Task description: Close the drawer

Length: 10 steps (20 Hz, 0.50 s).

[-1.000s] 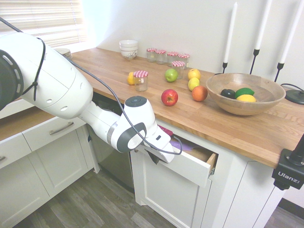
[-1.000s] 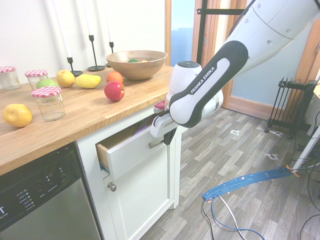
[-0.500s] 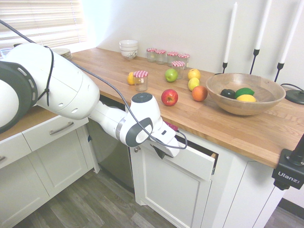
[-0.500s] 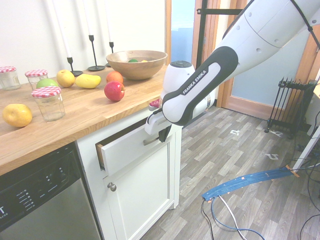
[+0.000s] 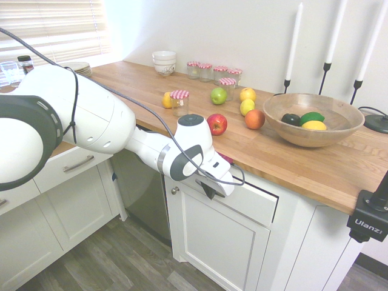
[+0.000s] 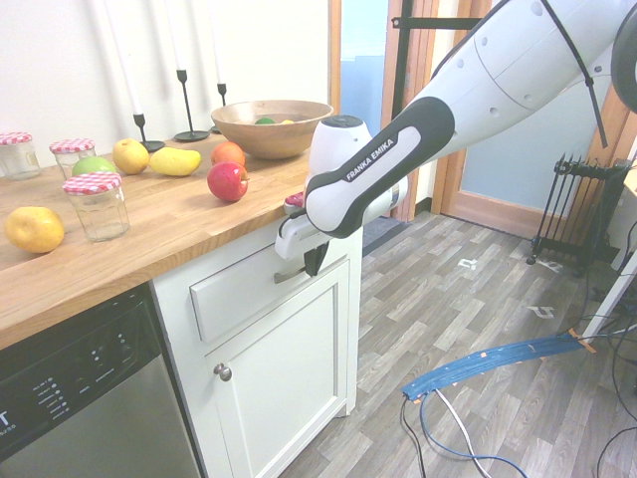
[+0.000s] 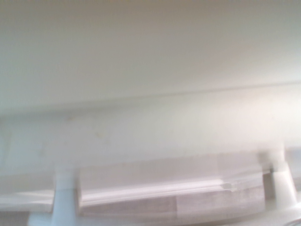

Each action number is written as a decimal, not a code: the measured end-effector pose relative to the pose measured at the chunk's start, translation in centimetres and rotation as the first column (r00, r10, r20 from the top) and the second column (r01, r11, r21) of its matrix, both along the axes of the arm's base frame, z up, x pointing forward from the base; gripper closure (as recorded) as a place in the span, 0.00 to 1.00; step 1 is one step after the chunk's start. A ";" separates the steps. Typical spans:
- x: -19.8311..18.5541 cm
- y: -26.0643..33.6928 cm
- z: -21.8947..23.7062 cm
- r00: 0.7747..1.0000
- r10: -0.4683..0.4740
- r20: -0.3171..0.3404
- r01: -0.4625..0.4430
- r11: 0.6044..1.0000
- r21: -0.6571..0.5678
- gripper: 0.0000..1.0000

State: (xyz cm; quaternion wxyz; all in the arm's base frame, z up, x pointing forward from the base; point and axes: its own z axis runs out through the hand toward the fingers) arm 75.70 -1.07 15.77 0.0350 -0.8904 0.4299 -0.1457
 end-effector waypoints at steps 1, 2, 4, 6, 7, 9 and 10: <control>0.0 0.0 0.0 1.000 0.000 0.001 0.000 1.000 0.000 1.00; 0.0 0.0 0.0 1.000 0.000 0.001 0.000 1.000 0.000 1.00; 0.0 0.1 -0.1 1.000 0.001 0.000 -0.001 1.000 0.001 1.00; 0.0 0.2 -0.3 1.000 0.002 -0.008 -0.002 1.000 0.002 1.00; -0.2 0.5 -0.6 1.000 0.004 -0.023 -0.004 1.000 0.006 1.00; -0.7 1.5 -1.3 0.997 0.014 -0.073 -0.013 1.000 0.020 1.00; -1.0 2.1 -1.6 0.996 0.020 -0.092 -0.017 0.999 0.030 1.00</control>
